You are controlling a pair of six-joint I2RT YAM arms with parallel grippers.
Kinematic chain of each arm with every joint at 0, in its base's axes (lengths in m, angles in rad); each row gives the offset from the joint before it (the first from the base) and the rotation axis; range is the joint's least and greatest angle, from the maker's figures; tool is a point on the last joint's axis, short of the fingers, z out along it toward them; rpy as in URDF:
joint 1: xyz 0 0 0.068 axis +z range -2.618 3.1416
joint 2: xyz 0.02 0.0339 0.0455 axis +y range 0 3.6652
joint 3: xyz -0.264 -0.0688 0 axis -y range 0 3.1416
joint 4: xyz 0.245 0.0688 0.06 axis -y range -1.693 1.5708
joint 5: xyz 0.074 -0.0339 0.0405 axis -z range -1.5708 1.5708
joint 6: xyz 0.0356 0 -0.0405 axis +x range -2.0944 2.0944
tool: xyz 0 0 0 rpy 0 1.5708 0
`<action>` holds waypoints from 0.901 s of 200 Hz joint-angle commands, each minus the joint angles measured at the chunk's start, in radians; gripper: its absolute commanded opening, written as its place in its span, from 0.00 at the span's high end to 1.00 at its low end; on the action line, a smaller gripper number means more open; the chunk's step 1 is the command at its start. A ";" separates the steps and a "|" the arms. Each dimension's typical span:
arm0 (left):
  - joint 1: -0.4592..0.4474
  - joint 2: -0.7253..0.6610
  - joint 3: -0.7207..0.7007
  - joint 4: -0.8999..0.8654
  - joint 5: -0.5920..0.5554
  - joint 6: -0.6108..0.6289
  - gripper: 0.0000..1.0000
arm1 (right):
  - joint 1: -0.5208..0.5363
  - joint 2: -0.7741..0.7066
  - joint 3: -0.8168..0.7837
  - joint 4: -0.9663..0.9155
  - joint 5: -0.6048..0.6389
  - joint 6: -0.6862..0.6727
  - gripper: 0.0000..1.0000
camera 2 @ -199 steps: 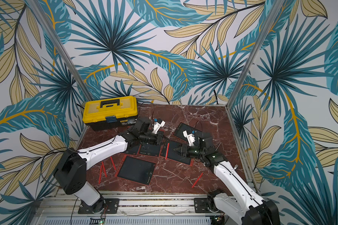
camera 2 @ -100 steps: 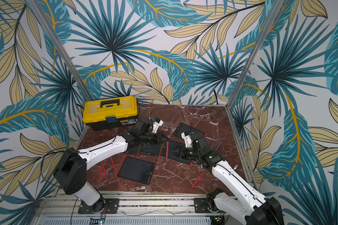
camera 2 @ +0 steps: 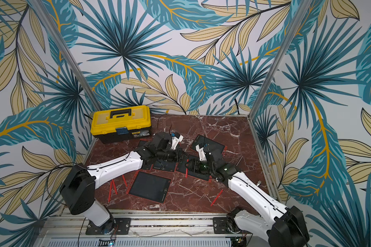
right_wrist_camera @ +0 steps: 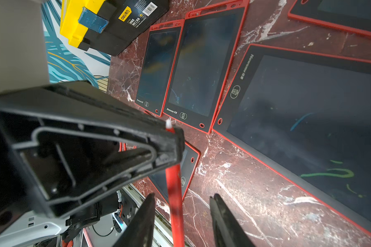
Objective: Place the stylus back onto the writing tablet
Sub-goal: Adjust the stylus.
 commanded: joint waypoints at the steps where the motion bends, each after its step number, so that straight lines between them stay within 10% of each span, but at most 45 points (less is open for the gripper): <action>1: -0.012 -0.011 -0.005 0.018 -0.015 -0.005 1.00 | 0.013 0.016 0.026 -0.005 0.033 0.009 0.57; 180: -0.022 0.013 0.000 0.017 -0.032 0.005 1.00 | 0.032 0.024 0.038 -0.068 0.101 -0.004 0.88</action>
